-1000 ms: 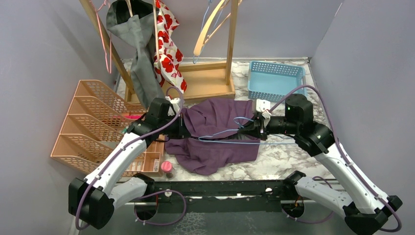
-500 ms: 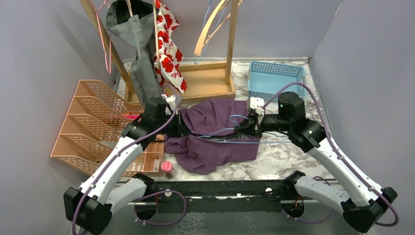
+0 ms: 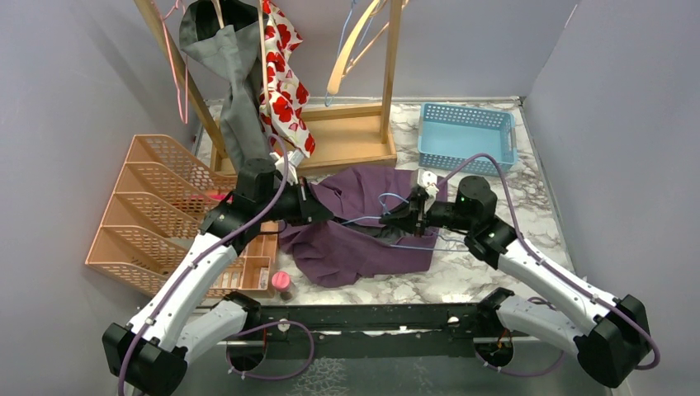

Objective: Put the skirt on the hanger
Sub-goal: Hang the skirt on the hanger.

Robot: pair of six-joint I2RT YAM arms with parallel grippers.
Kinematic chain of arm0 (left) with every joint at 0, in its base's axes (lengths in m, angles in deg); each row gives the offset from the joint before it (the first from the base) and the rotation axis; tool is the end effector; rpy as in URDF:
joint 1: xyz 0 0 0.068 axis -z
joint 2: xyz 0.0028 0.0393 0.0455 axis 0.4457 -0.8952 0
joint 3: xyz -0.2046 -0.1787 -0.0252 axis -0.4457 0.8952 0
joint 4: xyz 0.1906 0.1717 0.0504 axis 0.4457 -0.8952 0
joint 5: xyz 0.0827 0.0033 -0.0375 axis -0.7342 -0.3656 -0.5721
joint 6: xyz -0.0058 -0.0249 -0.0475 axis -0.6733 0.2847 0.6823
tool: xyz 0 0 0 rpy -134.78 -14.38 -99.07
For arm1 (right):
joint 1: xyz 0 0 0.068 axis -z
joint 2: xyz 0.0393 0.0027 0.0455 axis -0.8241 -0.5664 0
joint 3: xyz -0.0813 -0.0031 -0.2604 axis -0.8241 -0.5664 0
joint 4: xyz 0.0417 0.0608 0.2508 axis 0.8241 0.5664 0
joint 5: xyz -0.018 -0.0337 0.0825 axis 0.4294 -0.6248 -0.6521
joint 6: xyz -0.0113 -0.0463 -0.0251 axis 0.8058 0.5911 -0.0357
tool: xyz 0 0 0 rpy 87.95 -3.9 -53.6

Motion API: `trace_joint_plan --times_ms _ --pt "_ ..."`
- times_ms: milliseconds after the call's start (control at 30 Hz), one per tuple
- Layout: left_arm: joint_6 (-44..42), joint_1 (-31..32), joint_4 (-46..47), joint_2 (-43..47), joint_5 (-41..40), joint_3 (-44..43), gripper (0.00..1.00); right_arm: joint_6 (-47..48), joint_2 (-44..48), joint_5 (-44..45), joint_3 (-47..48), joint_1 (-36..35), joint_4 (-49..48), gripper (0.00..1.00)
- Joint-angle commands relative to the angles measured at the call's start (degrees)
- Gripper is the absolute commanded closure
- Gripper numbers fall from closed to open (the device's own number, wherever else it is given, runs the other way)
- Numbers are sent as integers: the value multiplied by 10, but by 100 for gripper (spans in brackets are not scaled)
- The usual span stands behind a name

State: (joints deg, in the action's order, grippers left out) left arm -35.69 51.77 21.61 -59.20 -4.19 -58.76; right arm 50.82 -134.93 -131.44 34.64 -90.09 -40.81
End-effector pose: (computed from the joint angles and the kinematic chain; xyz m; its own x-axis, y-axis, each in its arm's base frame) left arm 0.1719 -0.1006 0.3162 -0.8423 -0.1630 -0.5137 0.3082 0.6363 -0.7072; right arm 0.1636 0.1430 0.2919 -0.0399 -0.1215 -0.9918 -0.9817 0.1897 0.0163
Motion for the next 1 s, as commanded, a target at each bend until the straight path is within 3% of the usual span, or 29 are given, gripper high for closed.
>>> trace_joint_plan --times_ms 0,133,333,467,633,767,967 --pt "130 17 175 18 90 31 100 -52 -17 17 -25 -10 -185 99" --pt "191 62 261 2 66 43 100 -83 -33 16 -60 -11 -289 99" --pt "197 121 315 -40 25 31 100 -112 -60 7 -83 -12 -384 99" --pt "132 121 305 -32 9 37 71 -121 -58 17 -102 -12 -429 99" --pt "-10 121 253 1 -31 14 47 -137 -50 24 -126 -12 -486 99" --pt "-177 121 210 28 -47 -15 39 -154 -48 29 -138 -12 -523 99" --pt "-452 121 89 25 -61 -61 36 -154 -45 29 -139 -12 -529 99"
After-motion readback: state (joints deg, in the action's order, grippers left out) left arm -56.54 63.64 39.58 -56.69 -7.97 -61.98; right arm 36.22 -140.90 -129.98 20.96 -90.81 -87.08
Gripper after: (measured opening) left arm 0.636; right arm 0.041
